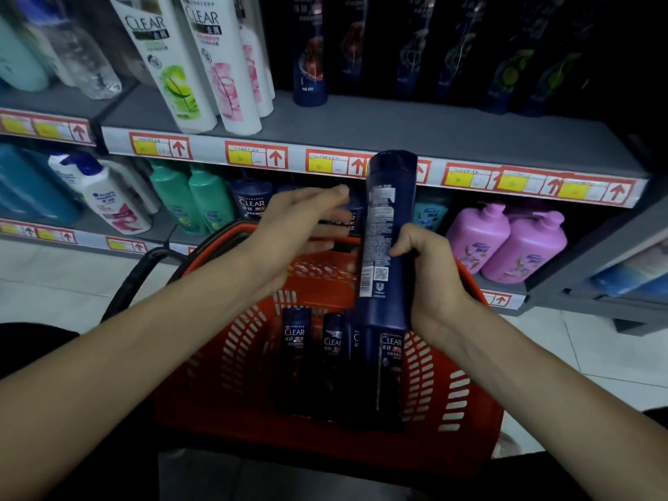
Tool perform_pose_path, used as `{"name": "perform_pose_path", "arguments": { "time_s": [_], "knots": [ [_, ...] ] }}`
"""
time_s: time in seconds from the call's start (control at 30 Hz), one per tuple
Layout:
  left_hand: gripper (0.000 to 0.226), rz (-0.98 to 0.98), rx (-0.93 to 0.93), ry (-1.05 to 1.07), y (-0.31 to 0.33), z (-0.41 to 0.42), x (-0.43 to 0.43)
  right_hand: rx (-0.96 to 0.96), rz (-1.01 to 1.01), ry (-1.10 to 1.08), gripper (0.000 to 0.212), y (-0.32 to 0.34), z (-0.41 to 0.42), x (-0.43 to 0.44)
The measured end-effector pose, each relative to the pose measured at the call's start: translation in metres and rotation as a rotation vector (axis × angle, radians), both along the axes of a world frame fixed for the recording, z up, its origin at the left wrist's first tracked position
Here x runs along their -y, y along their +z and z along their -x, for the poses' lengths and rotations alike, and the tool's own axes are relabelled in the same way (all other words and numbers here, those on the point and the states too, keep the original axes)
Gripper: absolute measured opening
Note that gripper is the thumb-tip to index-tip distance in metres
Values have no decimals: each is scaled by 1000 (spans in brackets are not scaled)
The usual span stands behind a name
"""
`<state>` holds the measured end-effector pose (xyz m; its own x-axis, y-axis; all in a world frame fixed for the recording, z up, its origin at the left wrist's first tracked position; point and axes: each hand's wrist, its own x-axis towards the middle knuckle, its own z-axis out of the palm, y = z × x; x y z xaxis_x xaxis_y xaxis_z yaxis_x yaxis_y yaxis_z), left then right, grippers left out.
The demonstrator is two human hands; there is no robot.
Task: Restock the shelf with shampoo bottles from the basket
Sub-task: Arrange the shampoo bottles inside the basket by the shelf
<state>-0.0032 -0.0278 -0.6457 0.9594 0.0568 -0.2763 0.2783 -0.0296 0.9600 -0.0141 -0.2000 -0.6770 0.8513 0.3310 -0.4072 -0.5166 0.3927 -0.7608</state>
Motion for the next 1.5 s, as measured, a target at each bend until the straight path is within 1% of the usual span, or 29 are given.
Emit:
{"name": "perform_pose_path", "arguments": {
  "time_s": [0.1,0.17,0.27,0.33,0.37,0.43,0.53,0.63,0.7,0.73,0.8,0.9,1.0,1.1,1.17,1.23,1.33,1.43,1.5],
  "knots": [
    [30,-14,15,-31,1,4,2,-2,-38,-6,48,2,-3,0],
    [26,-8,27,-39,2,6,3,2,-43,1,52,6,-3,-1],
    [21,20,67,-42,2,7,3,59,8,9,46,14,-2,-8],
    [20,-2,103,-46,1,6,4,155,131,-15,44,15,-4,-13],
    [22,-22,113,-48,0,5,4,216,198,-27,46,15,-5,-17],
    [27,-57,126,-50,1,4,5,307,317,-37,52,16,-8,-25],
    [35,-52,130,-60,2,3,4,447,543,-98,51,20,-10,-35],
    [35,32,86,-65,4,3,1,563,770,-131,72,17,-11,-40],
    [36,87,72,-56,4,2,-1,594,858,-123,84,17,-10,-43],
    [35,106,77,-42,4,2,-3,605,855,-125,84,18,-10,-43],
    [31,147,84,10,4,-2,-6,622,801,-122,75,21,-12,-42],
    [28,267,96,77,6,-8,-12,584,690,-120,64,26,-16,-37],
    [31,338,126,114,9,-15,-13,545,634,-127,58,30,-24,-30],
    [36,360,154,135,17,-18,-8,475,594,-33,52,33,-30,-27],
    [34,336,179,121,24,-19,-4,515,649,7,44,32,-33,-27],
    [32,303,208,101,30,-24,-2,600,701,-15,37,33,-38,-29],
    [32,237,270,74,41,-36,1,665,705,-57,31,40,-52,-30],
    [30,97,349,18,54,-53,1,677,684,-91,32,50,-71,-27],
    [34,-41,394,3,59,-68,1,657,653,-106,33,57,-88,-24]
  ]
}}
